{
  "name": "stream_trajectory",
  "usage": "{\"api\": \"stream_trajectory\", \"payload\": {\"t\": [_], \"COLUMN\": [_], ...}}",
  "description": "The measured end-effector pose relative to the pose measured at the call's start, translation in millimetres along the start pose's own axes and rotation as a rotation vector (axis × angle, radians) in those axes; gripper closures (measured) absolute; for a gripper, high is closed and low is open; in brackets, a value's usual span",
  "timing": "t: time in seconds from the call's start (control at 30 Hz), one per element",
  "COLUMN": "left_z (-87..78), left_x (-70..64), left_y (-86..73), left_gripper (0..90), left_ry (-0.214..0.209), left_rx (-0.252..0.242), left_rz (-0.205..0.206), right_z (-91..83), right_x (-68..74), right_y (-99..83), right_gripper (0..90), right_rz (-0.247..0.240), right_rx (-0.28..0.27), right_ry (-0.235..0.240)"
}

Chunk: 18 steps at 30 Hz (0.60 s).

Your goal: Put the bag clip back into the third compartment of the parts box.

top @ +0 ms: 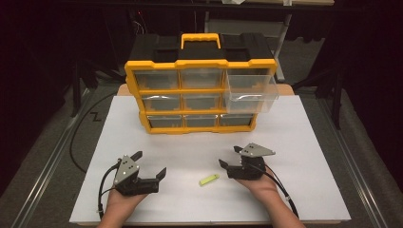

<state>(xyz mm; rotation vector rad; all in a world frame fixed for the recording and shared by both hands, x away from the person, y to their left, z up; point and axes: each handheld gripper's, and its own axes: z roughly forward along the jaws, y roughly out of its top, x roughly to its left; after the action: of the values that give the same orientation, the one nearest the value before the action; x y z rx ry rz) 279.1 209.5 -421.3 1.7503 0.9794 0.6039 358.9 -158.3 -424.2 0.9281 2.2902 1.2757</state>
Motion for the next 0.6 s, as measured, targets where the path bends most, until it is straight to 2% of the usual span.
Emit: {"api": "stream_trajectory", "payload": {"t": [0.13, 0.23, 0.37, 0.43, 0.6], "left_z": [-0.1, -0.1, -1.2, -1.3, -1.4], "left_x": [0.7, 0.4, -1.8, -1.7, -1.3], "left_y": [0.2, 0.3, 0.7, 0.9, 0.9], "left_gripper": [0.5, 0.6, 0.6, 0.6, 0.6], "left_ry": [-0.002, -0.002, -0.006, -0.008, -0.011], "left_rx": [-0.007, -0.008, -0.017, -0.018, -0.022], "left_rz": [-0.003, 0.000, 0.013, 0.015, 0.014], "right_z": [0.5, 0.8, 8.7, 12.7, 19.0], "right_x": [8.3, 11.9, 20.7, 25.4, 31.6], "right_y": [-0.8, 0.0, -0.3, -0.9, -2.7], "right_gripper": [65.8, 89.8, 90.0, 90.0, 90.0], "right_rz": [-0.032, -0.030, -0.053, -0.084, -0.124], "right_rx": [0.043, 0.063, 0.118, 0.141, 0.190], "right_ry": [0.030, 0.084, 0.131, 0.135, 0.131]}}
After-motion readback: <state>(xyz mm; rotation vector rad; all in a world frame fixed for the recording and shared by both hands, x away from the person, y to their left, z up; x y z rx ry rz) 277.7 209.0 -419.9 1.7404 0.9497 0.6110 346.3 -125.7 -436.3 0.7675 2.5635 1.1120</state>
